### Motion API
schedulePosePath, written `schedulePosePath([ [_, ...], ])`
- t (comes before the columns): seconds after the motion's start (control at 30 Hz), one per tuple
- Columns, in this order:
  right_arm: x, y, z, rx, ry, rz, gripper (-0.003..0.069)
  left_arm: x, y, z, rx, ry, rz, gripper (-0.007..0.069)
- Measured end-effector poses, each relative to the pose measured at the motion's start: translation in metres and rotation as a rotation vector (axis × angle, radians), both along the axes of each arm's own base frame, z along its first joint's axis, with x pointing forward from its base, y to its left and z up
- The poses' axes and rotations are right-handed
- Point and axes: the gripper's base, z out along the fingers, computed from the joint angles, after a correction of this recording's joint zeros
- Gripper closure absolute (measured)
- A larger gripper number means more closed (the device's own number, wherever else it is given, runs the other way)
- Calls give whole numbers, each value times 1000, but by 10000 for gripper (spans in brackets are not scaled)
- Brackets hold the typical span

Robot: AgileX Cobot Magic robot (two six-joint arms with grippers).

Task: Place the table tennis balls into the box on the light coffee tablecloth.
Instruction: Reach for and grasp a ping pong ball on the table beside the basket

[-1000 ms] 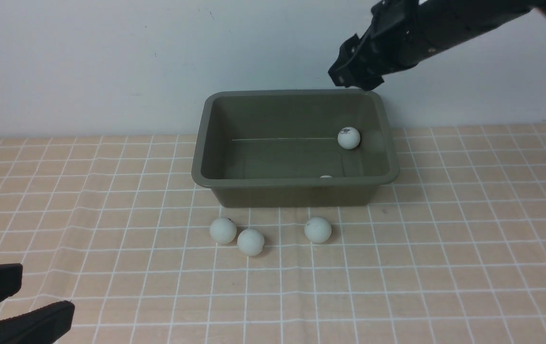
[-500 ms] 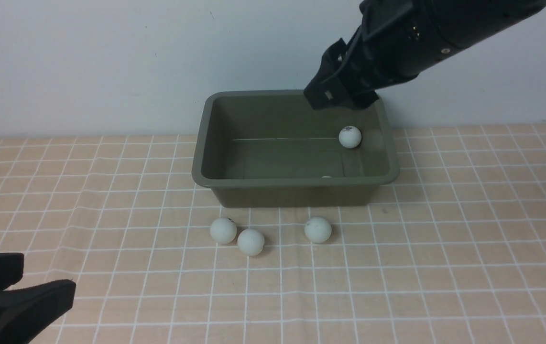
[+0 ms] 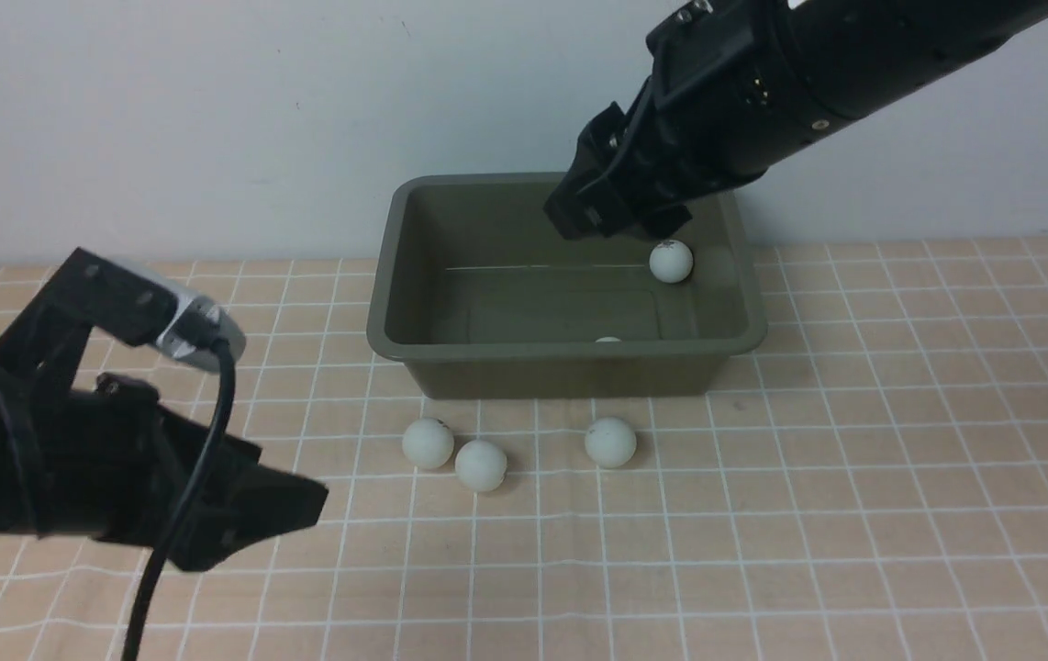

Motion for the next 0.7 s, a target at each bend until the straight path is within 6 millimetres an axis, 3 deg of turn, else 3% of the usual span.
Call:
schedulePosePath([
  [0.1,-1,1,0,15,13,3,259,28,1,-11,-22,-14,46,142],
  [0.3,-1,1,0,20,18,5,259,61,2,-26,-18,9,72,137],
  [0.5,-2,2,0,27,24,3,259,108,-6,-51,0,36,114,137],
  [0.7,-2,2,0,38,37,-7,259,127,-20,-71,29,70,99,137],
])
